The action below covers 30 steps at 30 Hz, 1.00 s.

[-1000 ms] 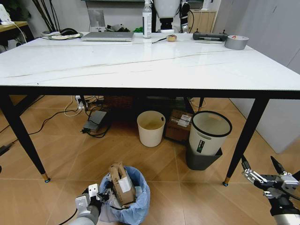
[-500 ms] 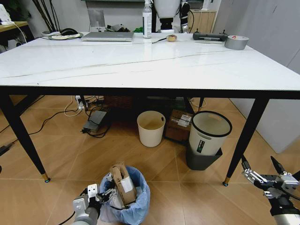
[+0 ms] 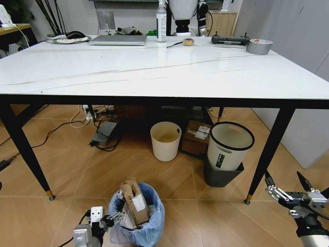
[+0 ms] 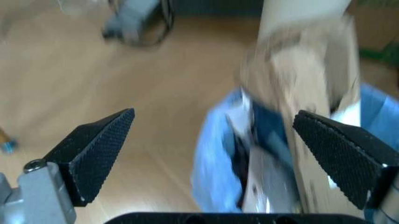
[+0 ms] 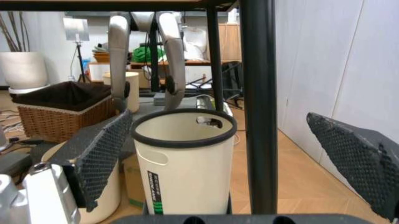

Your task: Pick up the trash bin and place the trash from the table into it.

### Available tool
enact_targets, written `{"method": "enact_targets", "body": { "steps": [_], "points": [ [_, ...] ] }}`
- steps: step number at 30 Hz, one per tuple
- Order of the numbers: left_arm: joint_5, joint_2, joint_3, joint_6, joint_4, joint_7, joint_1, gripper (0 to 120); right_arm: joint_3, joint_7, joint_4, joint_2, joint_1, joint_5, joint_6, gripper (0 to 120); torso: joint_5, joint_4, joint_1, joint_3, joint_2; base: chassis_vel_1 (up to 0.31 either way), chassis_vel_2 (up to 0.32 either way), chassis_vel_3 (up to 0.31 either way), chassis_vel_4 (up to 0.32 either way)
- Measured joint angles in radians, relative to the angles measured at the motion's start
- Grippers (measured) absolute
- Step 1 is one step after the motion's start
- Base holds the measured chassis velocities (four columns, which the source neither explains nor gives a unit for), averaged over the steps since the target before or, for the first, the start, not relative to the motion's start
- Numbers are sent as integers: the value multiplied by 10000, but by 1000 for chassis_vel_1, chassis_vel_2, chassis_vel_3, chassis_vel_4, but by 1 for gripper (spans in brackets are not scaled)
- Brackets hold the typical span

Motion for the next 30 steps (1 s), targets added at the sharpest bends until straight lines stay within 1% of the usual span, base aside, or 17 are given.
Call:
{"method": "enact_targets", "body": {
  "steps": [1,2,3,6,9,10,11,14,16,30],
  "points": [
    [406,-9,-109,-570,-61,145,125,100,0,0,0,0,0,0,0,100,0,0,0,0,0,0,0,0,0],
    [642,-29,-175,-947,-89,223,199,100,1,0,0,0,0,0,0,100,0,0,0,0,0,0,0,0,0],
    [642,-29,-175,-947,-89,223,199,100,1,0,0,0,0,0,0,100,0,0,0,0,0,0,0,0,0],
    [1105,-129,-382,-2075,-128,433,293,100,1,0,0,0,0,0,0,100,0,1,0,0,1,0,0,0,0],
    [1383,-224,-432,-2879,-21,533,37,100,0,0,0,0,0,0,0,100,2,0,0,0,0,0,0,0,0],
    [1454,-252,-432,-3079,43,560,-68,100,0,0,0,0,0,0,0,100,0,0,0,1,0,0,0,0,0],
    [1454,-252,-432,-3079,43,560,-68,100,0,0,0,0,0,0,0,100,0,0,0,1,0,0,0,0,0],
    [1691,-390,-414,-3772,264,610,-486,100,0,0,0,-1,0,0,0,100,-1,-1,1,1,0,0,0,0,0],
    [1693,-424,-428,-3859,293,628,-507,100,0,0,0,0,0,0,0,100,0,0,2,1,0,0,0,0,0],
    [1619,-428,-435,-3799,306,629,-499,100,0,0,0,0,0,0,0,100,0,0,1,1,0,0,0,0,0]
  ]
}}
